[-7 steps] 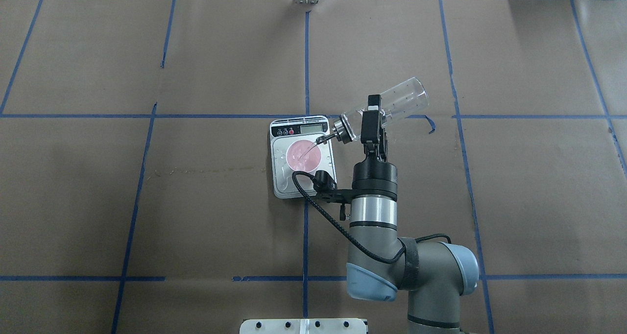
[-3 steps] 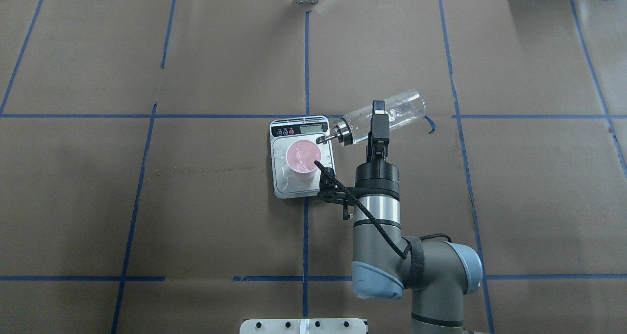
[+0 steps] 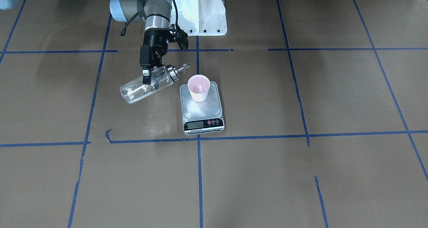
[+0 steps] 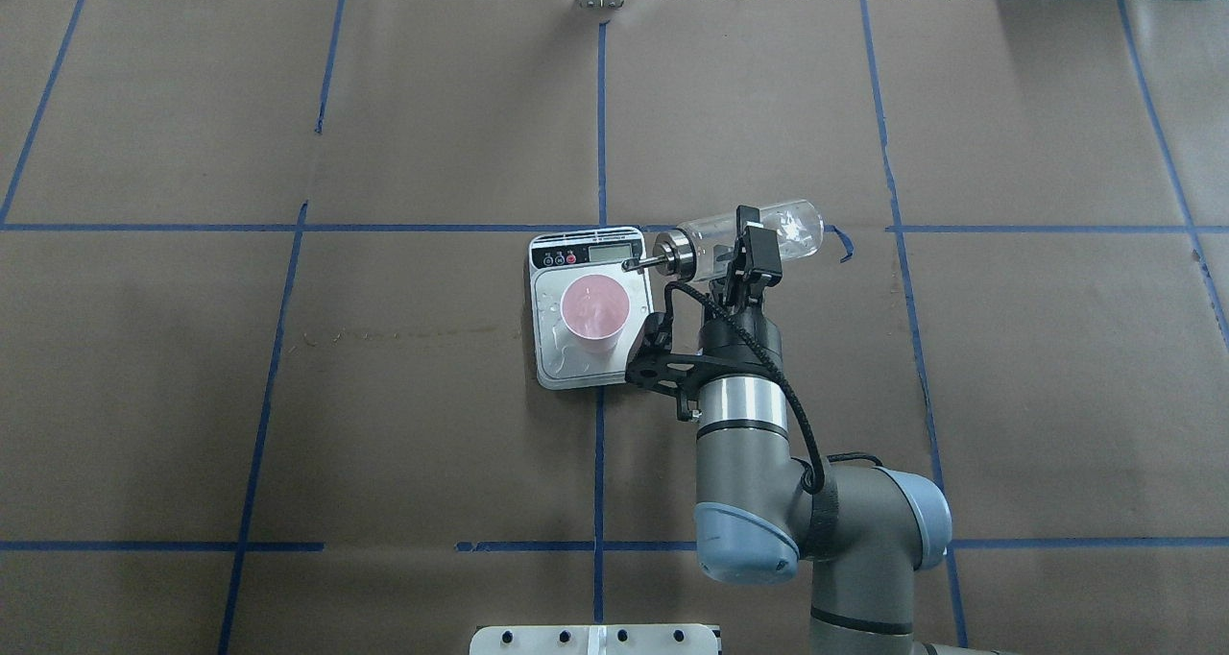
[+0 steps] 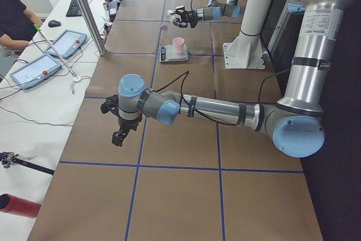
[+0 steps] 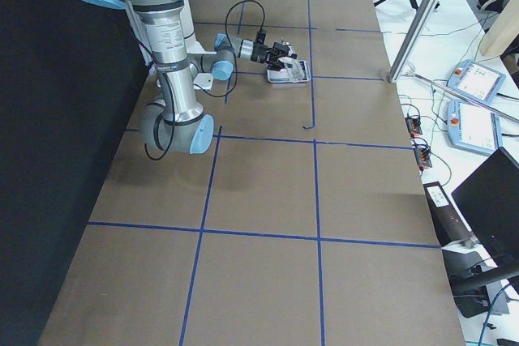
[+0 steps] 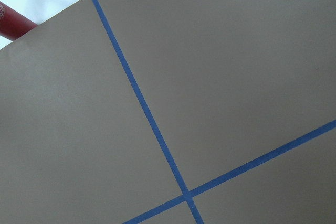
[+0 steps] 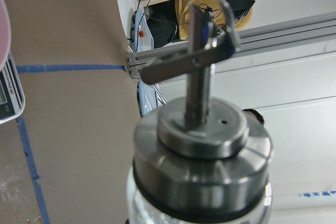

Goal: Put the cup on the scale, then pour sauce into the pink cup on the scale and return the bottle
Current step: 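Tilt the bottle upright and carry it back with the right gripper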

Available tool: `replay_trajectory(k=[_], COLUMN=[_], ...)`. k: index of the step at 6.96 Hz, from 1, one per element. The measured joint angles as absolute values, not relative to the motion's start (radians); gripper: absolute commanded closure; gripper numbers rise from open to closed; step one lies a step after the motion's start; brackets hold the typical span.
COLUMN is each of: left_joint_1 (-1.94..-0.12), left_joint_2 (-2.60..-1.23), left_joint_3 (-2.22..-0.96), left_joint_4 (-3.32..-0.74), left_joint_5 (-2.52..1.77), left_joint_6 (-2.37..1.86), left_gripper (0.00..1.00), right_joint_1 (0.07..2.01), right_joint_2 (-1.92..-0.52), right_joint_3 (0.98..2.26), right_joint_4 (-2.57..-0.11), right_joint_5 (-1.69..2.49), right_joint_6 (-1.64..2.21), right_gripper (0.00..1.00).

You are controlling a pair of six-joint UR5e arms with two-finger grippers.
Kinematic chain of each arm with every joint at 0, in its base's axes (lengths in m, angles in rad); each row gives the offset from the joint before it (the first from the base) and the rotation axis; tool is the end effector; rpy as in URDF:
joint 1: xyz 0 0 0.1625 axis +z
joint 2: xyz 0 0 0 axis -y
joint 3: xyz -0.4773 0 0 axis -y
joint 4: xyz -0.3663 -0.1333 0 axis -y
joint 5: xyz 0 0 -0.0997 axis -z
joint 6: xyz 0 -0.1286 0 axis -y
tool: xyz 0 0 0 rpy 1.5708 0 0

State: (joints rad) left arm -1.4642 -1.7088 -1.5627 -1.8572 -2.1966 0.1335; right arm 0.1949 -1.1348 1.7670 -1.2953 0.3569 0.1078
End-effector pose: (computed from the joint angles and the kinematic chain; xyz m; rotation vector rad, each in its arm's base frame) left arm 0.0022 -0.5652 0.6428 0.4129 0.6142 0.3593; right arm -0.5335 -0.3640 0.3278 1.3407 0.2949 -0.5169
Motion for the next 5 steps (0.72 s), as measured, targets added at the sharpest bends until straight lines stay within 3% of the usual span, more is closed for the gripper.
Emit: replay_trajectory(k=[3,5], left_joint_1=[-1.466,-1.466], left_joint_2=[-1.709,-1.71], left_joint_3=[-1.574,-1.586], left_joint_4=[-1.857,-1.856], left_joint_5=[-2.197,-2.196], left_joint_6=[0.132,0.132], left_gripper=[0.0,0.0], right_joint_1=[0.24,0.285], right_joint_2=[-1.145,-1.234], right_joint_3=[1.856,1.932], right_joint_4=[-1.295,-1.295], right_joint_5=[0.519,0.623], right_joint_6=[0.518,0.825], right_gripper=[1.0,1.0])
